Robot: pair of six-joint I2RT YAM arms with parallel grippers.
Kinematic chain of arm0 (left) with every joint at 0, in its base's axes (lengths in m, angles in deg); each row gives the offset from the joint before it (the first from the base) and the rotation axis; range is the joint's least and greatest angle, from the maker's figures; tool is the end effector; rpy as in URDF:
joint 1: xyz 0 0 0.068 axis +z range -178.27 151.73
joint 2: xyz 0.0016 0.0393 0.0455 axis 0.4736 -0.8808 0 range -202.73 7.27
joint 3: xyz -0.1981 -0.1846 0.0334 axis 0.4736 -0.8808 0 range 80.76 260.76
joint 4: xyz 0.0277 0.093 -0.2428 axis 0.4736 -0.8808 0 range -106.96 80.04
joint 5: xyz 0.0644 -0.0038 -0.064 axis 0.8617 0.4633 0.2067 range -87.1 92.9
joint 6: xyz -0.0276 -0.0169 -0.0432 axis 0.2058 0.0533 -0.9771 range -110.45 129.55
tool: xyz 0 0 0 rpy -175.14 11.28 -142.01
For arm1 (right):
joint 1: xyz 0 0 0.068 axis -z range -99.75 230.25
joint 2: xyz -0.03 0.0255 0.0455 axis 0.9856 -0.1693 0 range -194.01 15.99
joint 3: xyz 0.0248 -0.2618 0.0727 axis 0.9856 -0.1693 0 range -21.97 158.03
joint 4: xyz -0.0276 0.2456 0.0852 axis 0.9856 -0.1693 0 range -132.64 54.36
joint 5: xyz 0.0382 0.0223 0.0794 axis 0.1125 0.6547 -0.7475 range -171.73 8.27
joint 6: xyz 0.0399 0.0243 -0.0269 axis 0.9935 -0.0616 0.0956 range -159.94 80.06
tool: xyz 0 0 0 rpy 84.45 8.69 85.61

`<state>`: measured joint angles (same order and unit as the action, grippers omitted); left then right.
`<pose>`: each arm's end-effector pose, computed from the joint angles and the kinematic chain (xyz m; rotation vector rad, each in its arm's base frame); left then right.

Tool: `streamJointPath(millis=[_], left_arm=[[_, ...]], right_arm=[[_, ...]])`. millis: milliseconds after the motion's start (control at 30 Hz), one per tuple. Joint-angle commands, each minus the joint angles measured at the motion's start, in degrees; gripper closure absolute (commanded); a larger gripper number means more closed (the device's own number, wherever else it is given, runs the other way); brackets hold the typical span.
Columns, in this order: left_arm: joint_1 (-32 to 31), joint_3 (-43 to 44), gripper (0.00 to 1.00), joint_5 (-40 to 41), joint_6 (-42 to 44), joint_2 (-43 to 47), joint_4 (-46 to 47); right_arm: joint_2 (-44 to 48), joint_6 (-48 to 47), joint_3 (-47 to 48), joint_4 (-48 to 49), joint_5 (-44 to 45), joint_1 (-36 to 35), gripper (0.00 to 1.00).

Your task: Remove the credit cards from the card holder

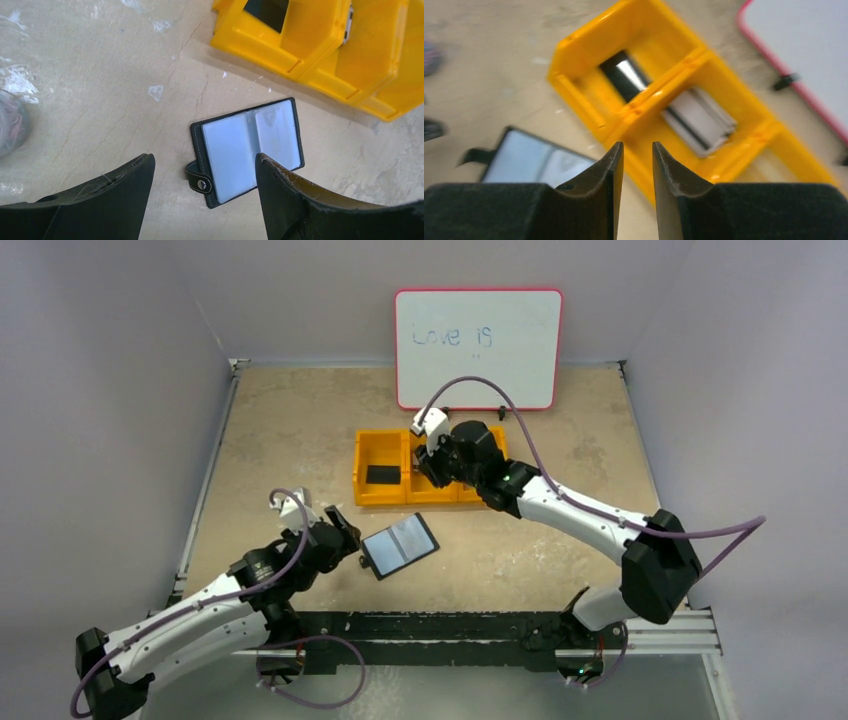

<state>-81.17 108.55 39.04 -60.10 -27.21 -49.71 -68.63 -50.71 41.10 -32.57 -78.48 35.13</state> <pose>0.0913 -0.0858 0.2196 -0.6069 2.1451 -0.4280 0.2477 0.2459 0.3074 -0.8597 1.7036 0.3541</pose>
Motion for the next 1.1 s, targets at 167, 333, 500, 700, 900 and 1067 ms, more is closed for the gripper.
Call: streamJointPath(millis=[167,333,500,700,900,1067], left_arm=[[-0.09,-4.61,0.33,-5.86,-2.45,-5.14,9.01],[-0.09,-4.38,0.39,-5.83,-3.41,-8.06,11.67],[-0.05,-2.14,0.42,-5.60,-2.12,-10.38,9.84],[-0.04,-1.85,0.43,-3.68,-2.20,-9.52,8.32],[-0.09,-1.40,0.43,-2.35,-1.80,-9.46,7.68],[-0.09,0.20,0.41,-0.28,-1.32,-8.74,6.58]], right_arm=[[-0.95,32.91,-15.83,13.74,-28.38,-3.46,0.69],[-8.58,33.83,-13.75,15.18,-28.00,-6.88,0.81],[-13.58,35.50,-11.27,7.13,-12.57,-7.02,0.89],[-12.15,40.59,-14.35,0.58,-0.35,-7.40,0.93],[-12.84,45.66,-18.18,0.88,-0.88,-7.57,0.95],[-3.08,47.91,-18.42,-1.67,7.82,-7.69,0.91]])
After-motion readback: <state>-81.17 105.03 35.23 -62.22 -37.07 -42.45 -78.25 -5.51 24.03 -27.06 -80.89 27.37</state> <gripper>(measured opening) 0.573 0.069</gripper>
